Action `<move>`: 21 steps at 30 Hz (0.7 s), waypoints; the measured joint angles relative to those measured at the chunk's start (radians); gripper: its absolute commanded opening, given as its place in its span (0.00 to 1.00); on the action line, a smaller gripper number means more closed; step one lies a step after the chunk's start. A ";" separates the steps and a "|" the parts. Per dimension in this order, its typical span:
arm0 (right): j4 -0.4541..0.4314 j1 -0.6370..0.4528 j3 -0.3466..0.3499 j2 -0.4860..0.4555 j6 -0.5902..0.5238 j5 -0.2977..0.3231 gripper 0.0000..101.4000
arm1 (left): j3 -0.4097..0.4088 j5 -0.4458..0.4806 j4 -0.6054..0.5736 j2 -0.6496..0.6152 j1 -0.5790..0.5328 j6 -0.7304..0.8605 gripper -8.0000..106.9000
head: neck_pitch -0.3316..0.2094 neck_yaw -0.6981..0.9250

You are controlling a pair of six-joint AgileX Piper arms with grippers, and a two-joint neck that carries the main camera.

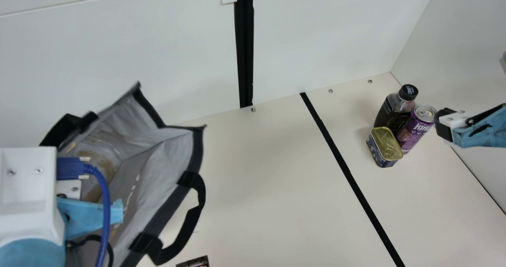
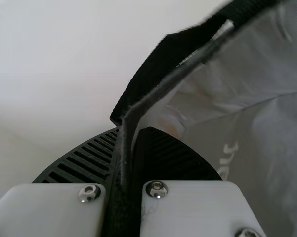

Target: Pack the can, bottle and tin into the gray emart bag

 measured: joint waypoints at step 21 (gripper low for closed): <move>0.000 0.000 0.000 0.000 0.000 0.000 0.90 | 0.066 0.002 -0.090 0.010 -0.123 -0.160 0.16 | 0.000 0.000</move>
